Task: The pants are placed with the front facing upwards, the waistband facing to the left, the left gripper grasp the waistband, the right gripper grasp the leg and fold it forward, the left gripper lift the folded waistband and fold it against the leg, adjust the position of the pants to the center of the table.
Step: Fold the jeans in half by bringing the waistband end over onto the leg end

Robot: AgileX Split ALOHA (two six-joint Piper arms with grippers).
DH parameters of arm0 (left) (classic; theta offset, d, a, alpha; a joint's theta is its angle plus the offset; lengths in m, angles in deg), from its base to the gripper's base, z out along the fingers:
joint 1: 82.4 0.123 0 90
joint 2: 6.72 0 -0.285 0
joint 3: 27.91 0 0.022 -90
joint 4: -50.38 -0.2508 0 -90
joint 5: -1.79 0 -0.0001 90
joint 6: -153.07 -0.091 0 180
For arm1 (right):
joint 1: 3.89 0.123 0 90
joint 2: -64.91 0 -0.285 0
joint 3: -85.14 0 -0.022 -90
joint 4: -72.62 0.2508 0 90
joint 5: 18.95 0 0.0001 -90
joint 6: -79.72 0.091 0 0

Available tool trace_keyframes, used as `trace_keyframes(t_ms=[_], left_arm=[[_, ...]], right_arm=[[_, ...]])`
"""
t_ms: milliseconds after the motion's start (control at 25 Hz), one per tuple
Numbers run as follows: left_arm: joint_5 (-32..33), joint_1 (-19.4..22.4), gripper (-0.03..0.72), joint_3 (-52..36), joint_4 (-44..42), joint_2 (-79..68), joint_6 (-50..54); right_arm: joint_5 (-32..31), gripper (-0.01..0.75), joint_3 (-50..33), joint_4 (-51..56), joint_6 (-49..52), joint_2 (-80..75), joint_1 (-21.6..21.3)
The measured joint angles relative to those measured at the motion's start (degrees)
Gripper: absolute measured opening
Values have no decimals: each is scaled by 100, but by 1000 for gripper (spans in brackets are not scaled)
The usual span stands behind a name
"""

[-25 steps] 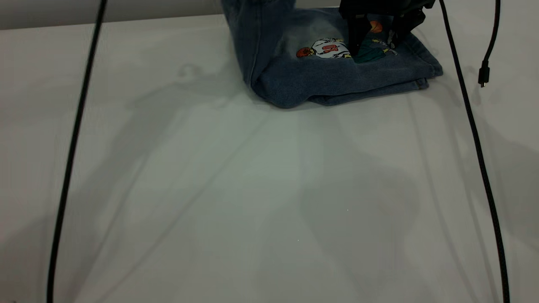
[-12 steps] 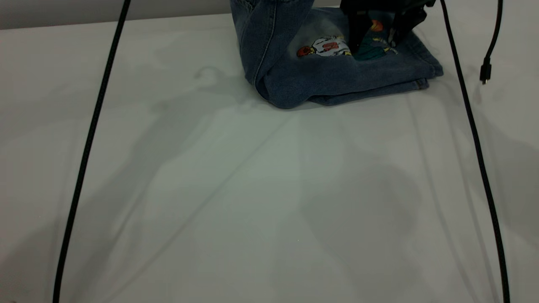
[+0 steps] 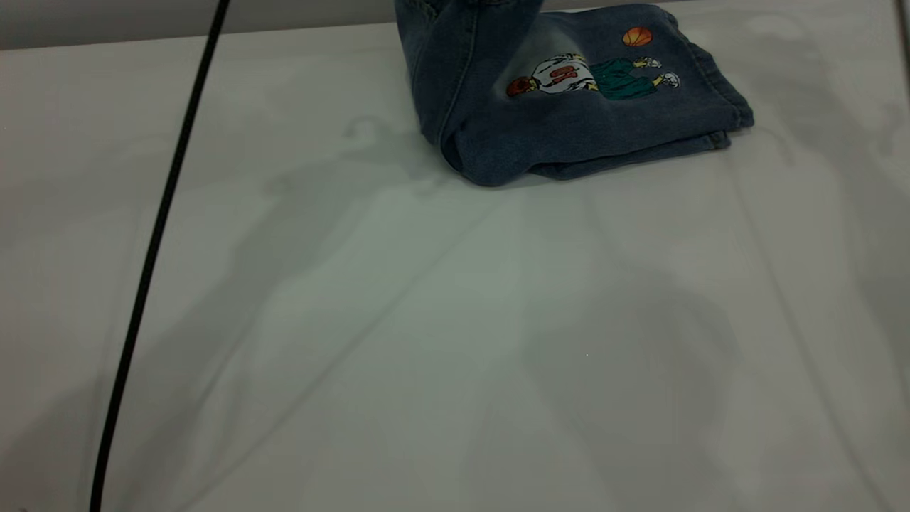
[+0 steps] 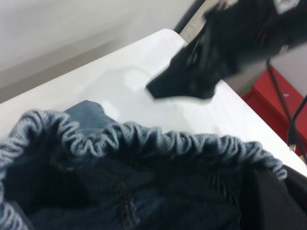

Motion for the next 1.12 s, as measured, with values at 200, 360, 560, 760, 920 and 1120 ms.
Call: trace_keyframes(t_ms=[200,360,560,760,920,1120], left_arm=[[-327,-229,38,0,32,-161,0],[-711,-454,38,36,108,-502,0],[-959,-722,38,505,336,-984,-17],[-1088,-967,39,1222,376,-1514,-29],[-1403,-1109,41,1760,391,-1927,-29],[-2172,-1316,78,1847,417,-2239,-429]], right_arm=[[7,549,0,178,0,418,-485],[7,549,5,467,0,691,-778],[18,549,5,610,-12,793,-847],[18,549,5,775,-32,793,-834],[18,549,5,941,-32,787,-834],[18,549,5,1153,-60,787,-834]])
